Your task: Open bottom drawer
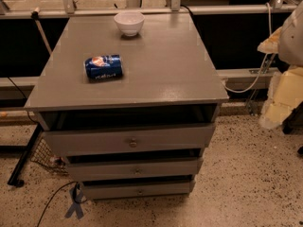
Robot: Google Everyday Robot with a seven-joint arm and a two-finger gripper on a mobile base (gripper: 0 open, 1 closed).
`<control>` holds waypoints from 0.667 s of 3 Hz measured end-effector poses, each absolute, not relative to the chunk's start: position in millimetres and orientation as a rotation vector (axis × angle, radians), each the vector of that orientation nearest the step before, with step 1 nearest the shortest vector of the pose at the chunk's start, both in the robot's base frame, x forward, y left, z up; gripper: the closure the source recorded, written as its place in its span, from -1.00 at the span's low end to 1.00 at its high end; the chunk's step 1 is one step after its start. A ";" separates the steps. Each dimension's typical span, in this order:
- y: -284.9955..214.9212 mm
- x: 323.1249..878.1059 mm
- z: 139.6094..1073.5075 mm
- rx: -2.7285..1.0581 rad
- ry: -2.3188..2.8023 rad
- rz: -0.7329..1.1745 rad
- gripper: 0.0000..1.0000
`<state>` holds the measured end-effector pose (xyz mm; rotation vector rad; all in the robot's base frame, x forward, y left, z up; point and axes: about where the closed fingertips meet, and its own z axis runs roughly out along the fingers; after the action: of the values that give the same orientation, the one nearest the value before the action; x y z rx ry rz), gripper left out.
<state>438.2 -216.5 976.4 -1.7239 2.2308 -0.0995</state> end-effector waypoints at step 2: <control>-215.6 436.7 951.6 -1.707 2.228 -0.081 -1.00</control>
Offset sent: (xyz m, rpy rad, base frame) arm -0.0053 0.0017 -0.1049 0.0772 0.0138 -0.0209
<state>436.7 -215.6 951.6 -1.7073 2.2281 -0.0806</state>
